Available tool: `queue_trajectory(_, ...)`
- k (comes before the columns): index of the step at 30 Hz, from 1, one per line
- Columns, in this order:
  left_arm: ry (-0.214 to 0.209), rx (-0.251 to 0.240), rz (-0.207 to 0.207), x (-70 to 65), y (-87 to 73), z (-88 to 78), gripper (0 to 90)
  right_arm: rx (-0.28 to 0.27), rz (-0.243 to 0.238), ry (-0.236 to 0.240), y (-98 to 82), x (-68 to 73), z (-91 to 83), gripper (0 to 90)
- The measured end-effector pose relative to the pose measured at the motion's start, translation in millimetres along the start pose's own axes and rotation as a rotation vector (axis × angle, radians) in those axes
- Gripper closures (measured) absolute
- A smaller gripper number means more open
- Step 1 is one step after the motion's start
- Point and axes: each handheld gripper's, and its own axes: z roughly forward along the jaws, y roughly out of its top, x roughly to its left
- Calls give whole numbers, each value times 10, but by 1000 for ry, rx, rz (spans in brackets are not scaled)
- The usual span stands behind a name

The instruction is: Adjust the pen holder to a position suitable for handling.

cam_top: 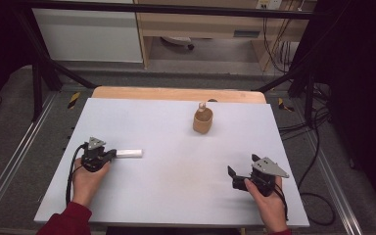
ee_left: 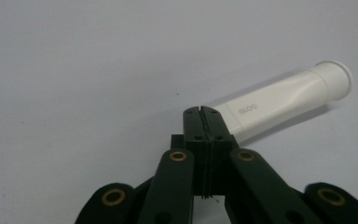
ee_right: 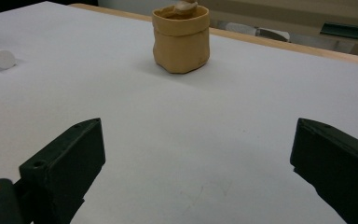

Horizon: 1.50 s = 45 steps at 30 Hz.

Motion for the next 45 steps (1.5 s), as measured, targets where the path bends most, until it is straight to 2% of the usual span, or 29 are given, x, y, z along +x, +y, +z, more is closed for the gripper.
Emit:
queue_trajectory(3, -8, 0, 5, -47, 22, 37, 898, -1, -3, 6, 1, 18, -9, 35)
queue_trajectory(5, -35, -6, 2, -94, 45, 67, 899, -1, -4, 7, 1, 18, -7, 35)
queue_trajectory(10, -57, 17, 48, -247, 131, 196, 899, 8, -6, 15, 1, 37, 3, 35)
queue_trajectory(14, -86, 9, 59, -384, 238, 303, 898, 7, -15, 21, 4, 58, 1, 35)
queue_trajectory(16, -102, 17, 76, -465, 289, 372, 899, 10, -19, 24, 2, 63, 6, 35)
queue_trajectory(20, -140, 19, 88, -640, 338, 489, 898, 8, -17, 25, 3, 67, -4, 35)
queue_trajectory(24, -175, 16, 125, -819, 391, 556, 898, 7, -19, 26, 2, 67, -7, 35)
queue_trajectory(30, -241, 39, 174, -1105, 476, 655, 898, 10, -22, 37, 5, 93, -15, 35)
queue_trajectory(39, -320, 62, 271, -1632, 538, 728, 899, 16, -20, 44, 22, 135, -69, 37)
queue_trajectory(45, -372, 66, 305, -1934, 506, 712, 900, 36, -15, 49, 40, 163, -73, 50)
